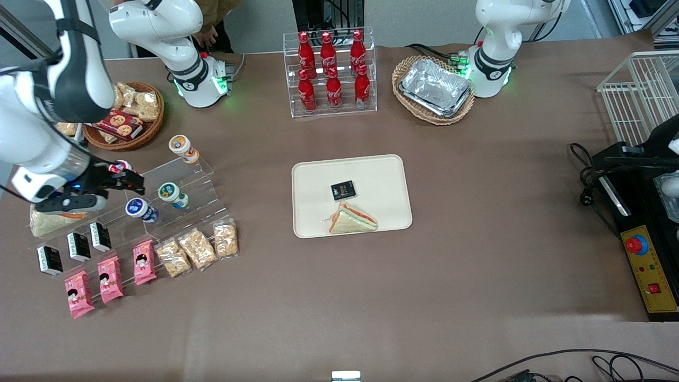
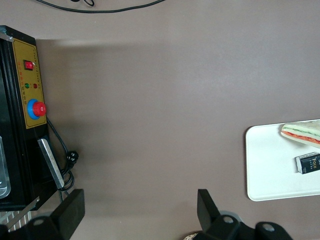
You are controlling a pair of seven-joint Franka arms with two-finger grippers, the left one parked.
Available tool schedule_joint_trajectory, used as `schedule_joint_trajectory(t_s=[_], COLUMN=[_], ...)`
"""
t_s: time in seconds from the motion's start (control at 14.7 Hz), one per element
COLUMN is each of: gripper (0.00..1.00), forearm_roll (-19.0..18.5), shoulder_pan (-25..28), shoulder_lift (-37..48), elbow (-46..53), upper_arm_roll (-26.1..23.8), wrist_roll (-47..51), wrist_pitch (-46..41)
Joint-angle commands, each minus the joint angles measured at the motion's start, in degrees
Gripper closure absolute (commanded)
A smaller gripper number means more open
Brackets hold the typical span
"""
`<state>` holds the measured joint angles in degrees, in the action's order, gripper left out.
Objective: Place green gum on tray
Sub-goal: 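Lower the right gripper over the rack onto the green-labelled bottle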
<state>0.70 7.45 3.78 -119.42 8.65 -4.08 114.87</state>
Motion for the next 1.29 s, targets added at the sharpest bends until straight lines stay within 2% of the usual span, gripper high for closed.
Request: schedule_joint_trajectory(t_s=[0.0, 0.48, 0.81, 1.22], gripper=[0.00, 0.00, 0.00, 0.00], forearm_roll=[0.09, 0.18, 0.09, 0.18], shoulder_pan=[1.42, 1.51, 2.13, 2.13], shoulder_lift=[4.74, 5.80, 5.53, 4.83], elbow=[-9.59, -20.14, -21.47, -27.61], upper_arm_roll=[-0.65, -0.74, -0.91, -0.91], wrist_roll=[3.72, 4.60, 7.24, 7.24], wrist_pitch=[7.10, 19.06, 20.22, 29.35])
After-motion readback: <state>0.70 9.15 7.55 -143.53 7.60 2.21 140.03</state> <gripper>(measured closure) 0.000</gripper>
